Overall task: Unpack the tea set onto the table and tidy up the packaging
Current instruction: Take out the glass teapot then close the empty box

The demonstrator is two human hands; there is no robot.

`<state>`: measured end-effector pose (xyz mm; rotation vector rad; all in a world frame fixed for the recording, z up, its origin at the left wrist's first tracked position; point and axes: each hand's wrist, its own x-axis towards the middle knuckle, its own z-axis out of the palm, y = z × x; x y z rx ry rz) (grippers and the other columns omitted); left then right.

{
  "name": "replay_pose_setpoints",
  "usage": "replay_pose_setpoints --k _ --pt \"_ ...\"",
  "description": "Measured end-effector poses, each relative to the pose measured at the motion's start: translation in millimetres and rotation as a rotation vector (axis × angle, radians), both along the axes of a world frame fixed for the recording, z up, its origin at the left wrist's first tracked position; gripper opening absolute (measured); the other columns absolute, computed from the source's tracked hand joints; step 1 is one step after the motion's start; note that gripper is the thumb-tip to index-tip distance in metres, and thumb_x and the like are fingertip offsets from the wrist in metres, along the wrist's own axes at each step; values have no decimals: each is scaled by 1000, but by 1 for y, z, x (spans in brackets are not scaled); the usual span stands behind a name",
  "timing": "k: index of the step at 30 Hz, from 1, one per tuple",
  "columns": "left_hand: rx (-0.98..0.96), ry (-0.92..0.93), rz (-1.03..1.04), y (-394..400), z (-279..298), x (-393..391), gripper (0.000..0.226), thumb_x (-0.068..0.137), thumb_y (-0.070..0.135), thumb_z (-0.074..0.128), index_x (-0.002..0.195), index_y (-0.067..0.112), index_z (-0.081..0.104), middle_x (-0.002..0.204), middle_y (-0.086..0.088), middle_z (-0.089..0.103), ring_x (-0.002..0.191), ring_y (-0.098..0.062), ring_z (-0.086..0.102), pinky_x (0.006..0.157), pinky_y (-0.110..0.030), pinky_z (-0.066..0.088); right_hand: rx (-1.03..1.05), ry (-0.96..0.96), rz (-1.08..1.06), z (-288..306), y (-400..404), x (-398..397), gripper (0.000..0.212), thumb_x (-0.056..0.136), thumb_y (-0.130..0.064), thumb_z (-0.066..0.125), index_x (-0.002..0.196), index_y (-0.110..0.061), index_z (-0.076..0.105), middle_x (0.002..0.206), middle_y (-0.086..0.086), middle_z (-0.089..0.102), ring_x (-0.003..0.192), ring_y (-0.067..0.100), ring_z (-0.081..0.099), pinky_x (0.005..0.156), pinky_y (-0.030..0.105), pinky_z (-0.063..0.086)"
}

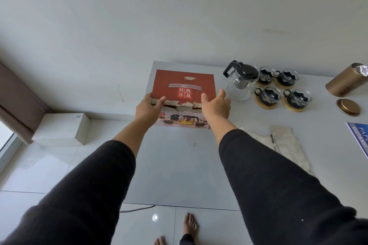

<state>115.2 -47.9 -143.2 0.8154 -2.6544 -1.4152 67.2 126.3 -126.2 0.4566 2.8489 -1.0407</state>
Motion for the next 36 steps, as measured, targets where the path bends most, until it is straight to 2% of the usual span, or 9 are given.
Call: replay_pose_setpoints --k 2,6,13,23,28,36 --pt "39 3 -9 4 0 -4 51 97 41 46 141 16 40 128 -7 59 111 -25 57 84 -31 45 -219 -126 -82 2 2 -8 52 96 -36 50 140 -10 38 138 14 48 120 31 55 92 37 49" --pt "39 12 23 3 6 -22 46 99 37 43 140 16 42 125 -6 60 104 -23 56 81 -30 43 -223 -34 -48 1 5 -27 31 95 -25 54 124 -13 56 122 7 64 106 25 65 89 32 53" --pt "28 82 40 -5 22 -74 45 99 38 42 139 18 42 124 -5 60 103 -23 58 82 -31 46 -173 50 51 23 2 -79 33 96 -27 52 125 -14 58 123 5 64 111 24 62 88 27 47" --pt "-3 22 35 -20 12 -131 51 96 43 45 140 18 41 123 -6 61 111 -27 58 92 -40 49 -139 42 78 13 -9 -134 33 96 -28 52 125 -14 59 123 5 64 113 24 60 92 29 47" --pt "-11 -6 36 -31 6 -149 49 97 40 45 140 18 41 123 -6 61 110 -26 58 85 -34 46 -135 14 67 4 -22 -150 32 95 -29 53 123 -14 60 121 4 65 109 23 62 91 29 48" --pt "4 -9 16 -41 -5 -161 50 97 40 46 142 20 39 124 -4 61 106 -24 60 80 -32 48 -114 6 28 -6 -34 -156 32 96 -27 53 125 -14 59 122 5 65 110 24 62 91 30 49"
